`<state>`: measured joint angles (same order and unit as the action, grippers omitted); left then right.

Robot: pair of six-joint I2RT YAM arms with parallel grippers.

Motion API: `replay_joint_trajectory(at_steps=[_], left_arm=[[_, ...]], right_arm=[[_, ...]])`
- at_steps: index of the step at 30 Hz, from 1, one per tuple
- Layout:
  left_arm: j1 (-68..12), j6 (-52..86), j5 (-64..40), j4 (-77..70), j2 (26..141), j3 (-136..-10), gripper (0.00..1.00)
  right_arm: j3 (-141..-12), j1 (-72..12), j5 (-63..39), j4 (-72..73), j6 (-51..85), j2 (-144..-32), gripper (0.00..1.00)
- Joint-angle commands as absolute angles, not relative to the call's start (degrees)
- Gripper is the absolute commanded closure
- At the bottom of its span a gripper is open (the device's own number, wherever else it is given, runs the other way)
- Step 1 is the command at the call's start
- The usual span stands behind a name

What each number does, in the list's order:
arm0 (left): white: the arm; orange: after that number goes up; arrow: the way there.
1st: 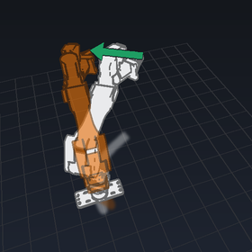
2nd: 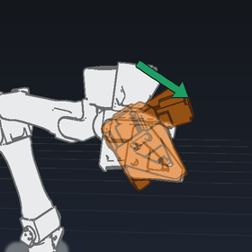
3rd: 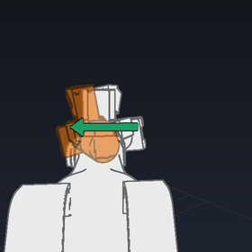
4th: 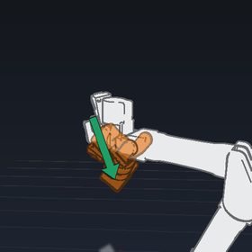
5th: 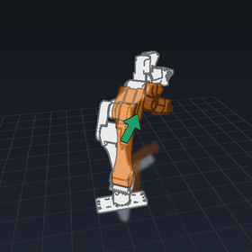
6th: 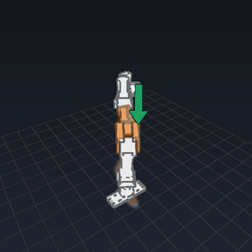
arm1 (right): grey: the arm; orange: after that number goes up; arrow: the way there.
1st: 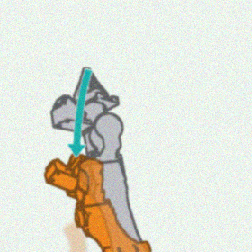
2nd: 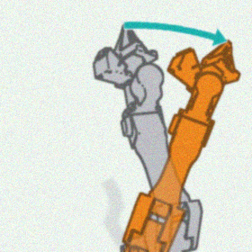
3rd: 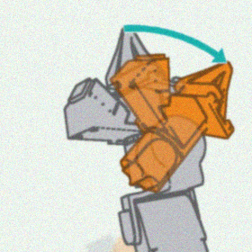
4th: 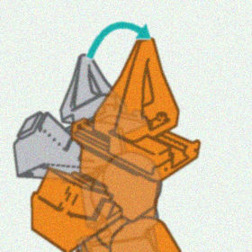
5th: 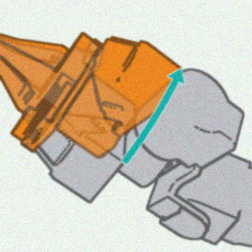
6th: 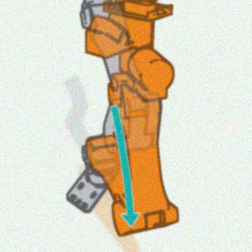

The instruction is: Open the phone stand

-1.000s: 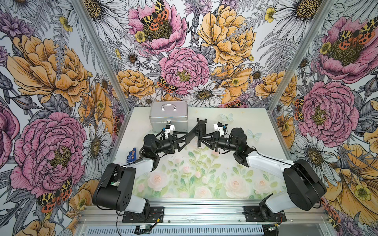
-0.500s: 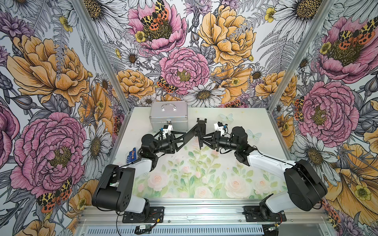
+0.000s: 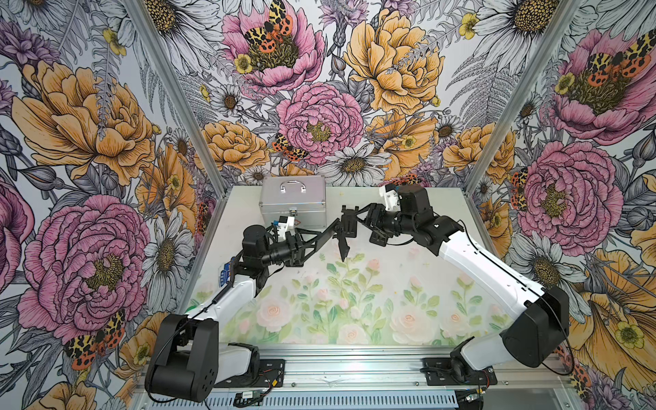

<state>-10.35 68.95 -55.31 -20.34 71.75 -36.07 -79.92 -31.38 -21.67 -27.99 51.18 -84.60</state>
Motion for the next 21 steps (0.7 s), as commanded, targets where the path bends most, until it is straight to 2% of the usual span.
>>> replay_joint_trajectory(at_steps=[1,10,21], left_arm=[[-10.80,59.74,-52.64,-7.19,70.51,-38.44,0.54],[-12.11,56.07,-51.04,-1.44,70.05,-41.20,0.56],[-13.01,55.88,-51.04,-0.49,69.39,-41.18,0.56]], right_arm=[[-84.55,-35.40,-11.07,-44.28,41.09,-88.07,0.42],[-93.20,-44.25,0.83,-52.88,37.67,-94.83,0.49],[-95.86,-46.93,3.26,-53.31,36.16,-98.71,0.63]])
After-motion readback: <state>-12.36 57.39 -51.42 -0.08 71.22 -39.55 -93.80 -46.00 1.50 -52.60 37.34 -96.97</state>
